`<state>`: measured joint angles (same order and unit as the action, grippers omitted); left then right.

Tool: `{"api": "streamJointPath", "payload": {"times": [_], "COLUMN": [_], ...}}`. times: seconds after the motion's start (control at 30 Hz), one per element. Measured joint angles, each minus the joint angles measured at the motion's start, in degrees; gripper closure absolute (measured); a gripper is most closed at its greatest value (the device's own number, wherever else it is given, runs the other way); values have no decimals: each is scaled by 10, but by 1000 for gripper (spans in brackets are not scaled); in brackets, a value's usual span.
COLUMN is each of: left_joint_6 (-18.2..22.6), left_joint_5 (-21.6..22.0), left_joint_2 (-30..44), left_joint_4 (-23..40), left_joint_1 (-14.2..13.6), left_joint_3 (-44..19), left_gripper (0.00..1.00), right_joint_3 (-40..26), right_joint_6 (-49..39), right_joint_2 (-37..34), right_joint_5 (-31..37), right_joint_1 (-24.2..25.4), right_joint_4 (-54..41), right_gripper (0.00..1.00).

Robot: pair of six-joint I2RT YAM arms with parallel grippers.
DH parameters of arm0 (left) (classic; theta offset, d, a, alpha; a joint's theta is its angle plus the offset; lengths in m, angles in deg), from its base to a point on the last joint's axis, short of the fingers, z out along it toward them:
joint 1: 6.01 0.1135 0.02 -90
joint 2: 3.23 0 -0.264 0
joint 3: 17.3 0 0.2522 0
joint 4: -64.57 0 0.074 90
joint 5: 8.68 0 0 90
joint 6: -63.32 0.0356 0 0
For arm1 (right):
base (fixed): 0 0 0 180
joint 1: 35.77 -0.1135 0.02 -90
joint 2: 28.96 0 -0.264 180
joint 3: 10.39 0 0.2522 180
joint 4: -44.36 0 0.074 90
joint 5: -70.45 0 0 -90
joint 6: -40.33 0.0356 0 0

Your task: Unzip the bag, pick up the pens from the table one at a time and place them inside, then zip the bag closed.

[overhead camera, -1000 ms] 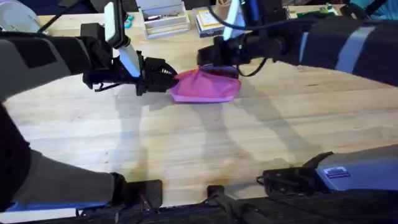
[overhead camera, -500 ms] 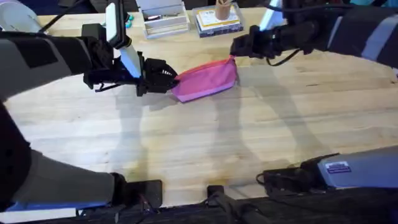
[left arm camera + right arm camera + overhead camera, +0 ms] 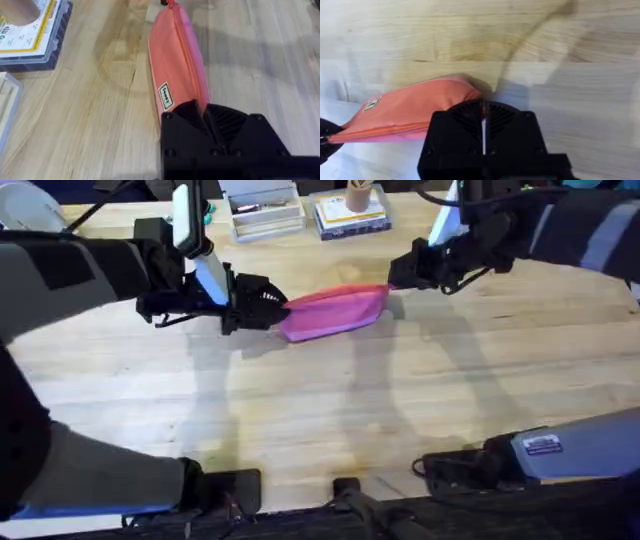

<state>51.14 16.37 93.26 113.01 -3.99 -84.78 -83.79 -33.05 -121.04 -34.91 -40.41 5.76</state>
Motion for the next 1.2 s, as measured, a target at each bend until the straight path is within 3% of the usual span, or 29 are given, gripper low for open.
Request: {"api": "streamJointPath", "payload": {"times": [0.27,0.3,0.5,0.53,0.93,0.97,1.13,1.2], "left_joint_6": [0,0,0,0,0,2,1,1], "left_joint_5": [1,1,9,9,11,11,2,2], "left_joint_2": [0,0,0,0,0,0,0,0], "left_joint_4": [0,1,2,2,2,2,3,3], "left_joint_1": [0,0,3,3,3,3,7,8], "left_joint_3": [0,0,0,0,0,0,0,0], "left_gripper": [958,958,957,957,946,831,61,12], "right_joint_3": [0,0,-5,-6,-7,-7,-7,-7], "right_joint_6": [-4,-3,-16,-22,-99,-101,-108,-110], "right_joint_2": [0,7,71,83,203,212,244,251], "right_joint_5": [-2,-5,1,1,1,1,1,1], "right_joint_1": [1,1,18,16,-27,-28,-28,-28], "right_joint_4": [19,18,4,-4,-100,-100,-106,-116], "right_gripper": [971,917,69,21,4,4,4,5]}}
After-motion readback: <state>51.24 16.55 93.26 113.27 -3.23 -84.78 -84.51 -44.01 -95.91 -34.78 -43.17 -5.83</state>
